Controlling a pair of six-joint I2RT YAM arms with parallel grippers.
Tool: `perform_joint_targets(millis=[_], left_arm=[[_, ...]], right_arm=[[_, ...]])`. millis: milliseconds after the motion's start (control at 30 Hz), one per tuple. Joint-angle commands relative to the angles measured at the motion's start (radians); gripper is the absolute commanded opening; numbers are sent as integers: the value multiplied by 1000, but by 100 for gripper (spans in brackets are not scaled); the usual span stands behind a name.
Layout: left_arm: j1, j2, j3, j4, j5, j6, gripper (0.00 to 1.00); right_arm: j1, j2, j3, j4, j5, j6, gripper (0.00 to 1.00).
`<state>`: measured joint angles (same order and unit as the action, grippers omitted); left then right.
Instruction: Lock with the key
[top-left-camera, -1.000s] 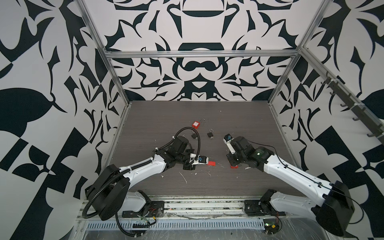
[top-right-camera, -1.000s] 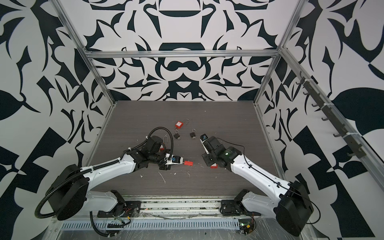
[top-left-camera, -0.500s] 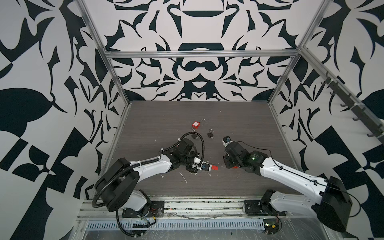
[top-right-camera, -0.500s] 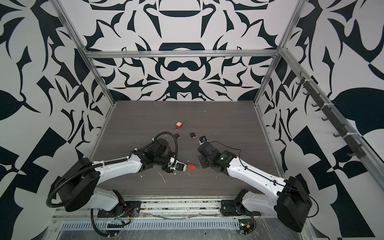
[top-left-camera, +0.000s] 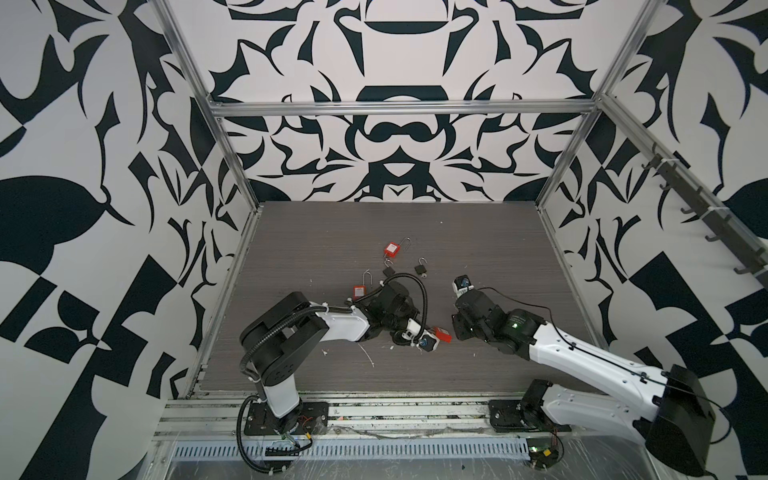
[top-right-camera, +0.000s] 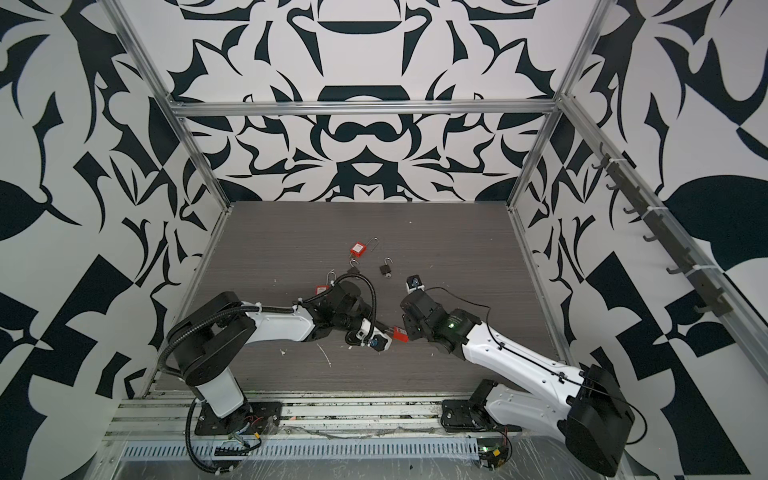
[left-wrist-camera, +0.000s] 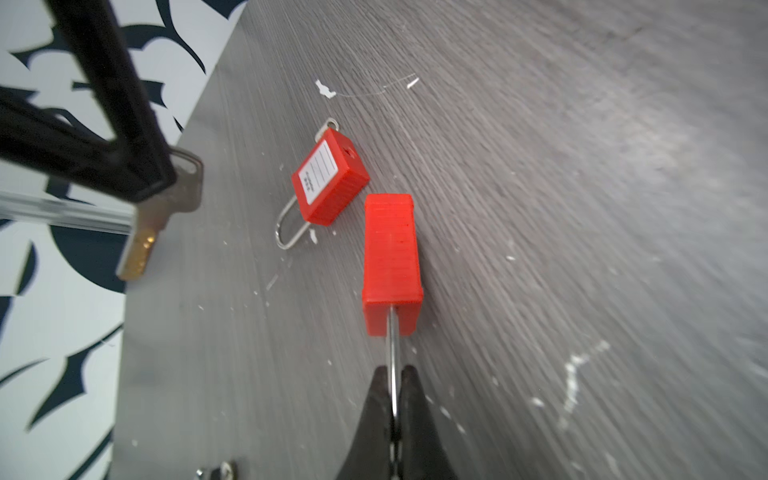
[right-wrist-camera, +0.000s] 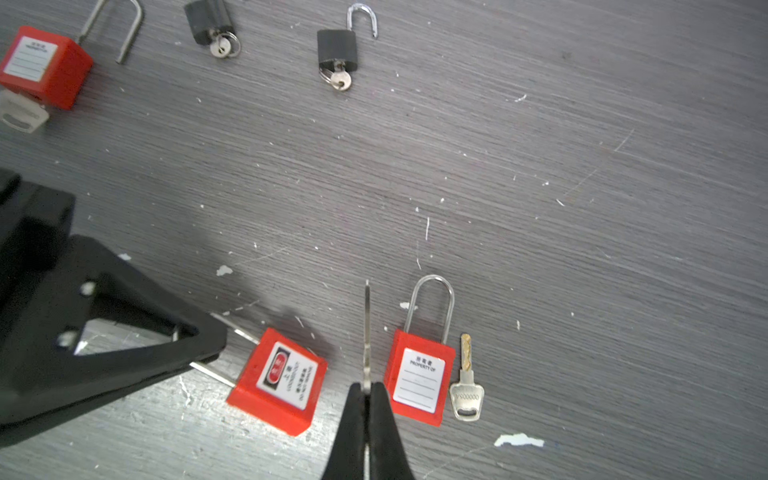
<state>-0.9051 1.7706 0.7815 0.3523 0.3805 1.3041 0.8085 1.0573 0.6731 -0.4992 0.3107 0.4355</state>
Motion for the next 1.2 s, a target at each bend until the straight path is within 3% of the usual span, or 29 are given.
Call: perform_joint_targets(millis=[0,67,167,433,600,800,933,1167], left_arm=[[-8,44,19,36,-47,63,0],[-8,57,27,41,-53,63,4],[-8,64,31,39,-51,66,23],[-8,23,3,31,-60,19,43],[-8,-78,-13,1,-103,-184,46],[-6,-254,-49,-76,-223,-584,46],[-6,-367,-89,-129,-275,-821,46],[-6,-487,-226,-55,-393,-955,46]], right_arm=[[8,-25,-2,2,30,20,0],[8,-28,-4,-3,30,19,0],[8,-31,-13,-3,25,19,0],[9,-52,-31,-1,15,9,0],[9,-39,-22,6,-55,-76,0],[9,89,56,-31,-142,-177,0],[9,185,123,-61,-134,-213,0],[8,344,231,-134,-44,-242,0]])
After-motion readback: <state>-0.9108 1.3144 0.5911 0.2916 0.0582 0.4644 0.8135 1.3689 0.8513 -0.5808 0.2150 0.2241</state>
